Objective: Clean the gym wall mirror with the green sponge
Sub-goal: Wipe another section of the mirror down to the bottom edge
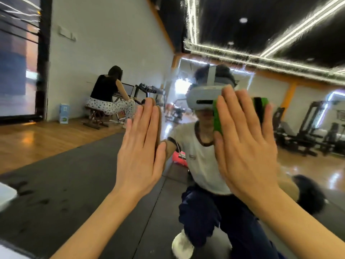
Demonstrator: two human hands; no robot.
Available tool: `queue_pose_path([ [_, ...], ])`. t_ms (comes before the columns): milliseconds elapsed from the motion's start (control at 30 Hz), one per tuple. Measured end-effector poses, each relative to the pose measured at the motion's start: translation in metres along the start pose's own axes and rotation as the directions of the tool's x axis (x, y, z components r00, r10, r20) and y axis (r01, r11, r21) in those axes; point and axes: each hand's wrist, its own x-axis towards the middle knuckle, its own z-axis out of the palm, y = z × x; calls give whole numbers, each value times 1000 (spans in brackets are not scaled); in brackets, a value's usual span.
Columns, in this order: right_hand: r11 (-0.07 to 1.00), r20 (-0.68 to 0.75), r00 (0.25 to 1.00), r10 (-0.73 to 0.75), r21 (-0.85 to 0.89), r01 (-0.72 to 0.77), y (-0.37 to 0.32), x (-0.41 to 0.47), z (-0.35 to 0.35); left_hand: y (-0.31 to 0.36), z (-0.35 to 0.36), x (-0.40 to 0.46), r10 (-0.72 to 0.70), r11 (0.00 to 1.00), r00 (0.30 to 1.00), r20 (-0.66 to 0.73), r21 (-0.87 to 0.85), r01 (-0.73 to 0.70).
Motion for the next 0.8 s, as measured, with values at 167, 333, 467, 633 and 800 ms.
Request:
queue_pose_path([
  [167, 988, -53, 987, -151, 32, 153, -64, 77, 26, 0, -6, 1, -9, 999, 999, 34, -40, 10],
  [333, 995, -13, 995, -98, -37, 97, -4, 60, 11, -28, -22, -4, -28, 1000, 999, 41, 1, 28],
  [467, 999, -48, 998, 31, 24, -30, -26, 55, 11, -38, -19, -10, -76, 997, 997, 17, 10, 76],
  [633, 968, 98, 963, -252, 43, 249, -72, -39, 21, -40, -16, -11, -64, 998, 998, 7, 8, 64],
  [800, 976, 38, 975, -217, 37, 215, -70, 14, 22, -40, -15, -11, -60, 998, 998, -2, 7, 60],
])
